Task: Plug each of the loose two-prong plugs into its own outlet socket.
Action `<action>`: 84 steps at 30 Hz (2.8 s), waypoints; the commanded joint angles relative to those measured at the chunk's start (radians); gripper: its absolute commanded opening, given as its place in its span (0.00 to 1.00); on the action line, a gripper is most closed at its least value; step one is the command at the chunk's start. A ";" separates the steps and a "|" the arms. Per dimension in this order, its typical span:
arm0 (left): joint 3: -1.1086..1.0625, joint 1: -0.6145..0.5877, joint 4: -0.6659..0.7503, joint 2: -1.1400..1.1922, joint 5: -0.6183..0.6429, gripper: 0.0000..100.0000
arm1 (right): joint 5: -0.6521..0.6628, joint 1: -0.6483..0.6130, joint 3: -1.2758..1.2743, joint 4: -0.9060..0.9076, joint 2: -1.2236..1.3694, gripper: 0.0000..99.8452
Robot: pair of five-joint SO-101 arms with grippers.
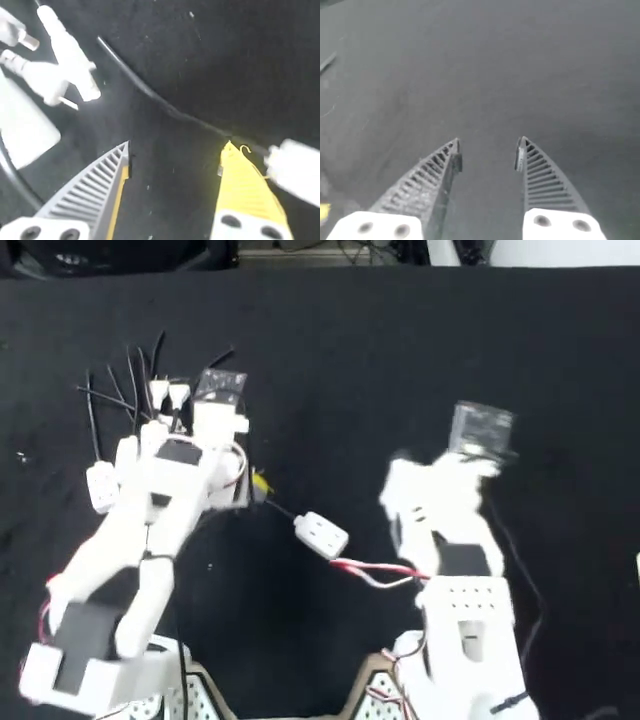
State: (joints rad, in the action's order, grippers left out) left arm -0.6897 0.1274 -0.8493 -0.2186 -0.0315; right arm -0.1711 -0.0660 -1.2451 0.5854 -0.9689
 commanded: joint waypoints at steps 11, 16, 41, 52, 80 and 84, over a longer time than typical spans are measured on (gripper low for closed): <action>-0.153 -0.205 0.049 -0.170 0.008 0.29 | 0.385 -0.423 -0.054 0.112 0.013 0.17; -0.211 -0.203 0.058 -0.180 0.084 0.29 | 0.491 -0.422 -0.114 0.080 0.013 0.17; -0.219 -0.205 0.051 -0.181 0.084 0.29 | 0.885 -0.120 0.308 0.239 0.582 0.17; -0.036 -0.202 -0.055 -0.178 0.083 0.29 | 0.832 -0.141 0.205 0.245 0.452 0.18; 0.194 -0.012 0.146 0.322 -0.081 0.29 | 0.497 -0.178 -0.228 0.400 -0.512 0.23; 0.157 -0.030 0.078 0.315 -0.130 0.29 | 0.499 -0.178 -0.243 0.400 -0.545 0.23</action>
State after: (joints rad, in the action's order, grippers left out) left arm -0.5148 0.1135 -0.7050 0.1082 -0.1082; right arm 0.3353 -0.2363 -1.4937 1.0134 -1.4860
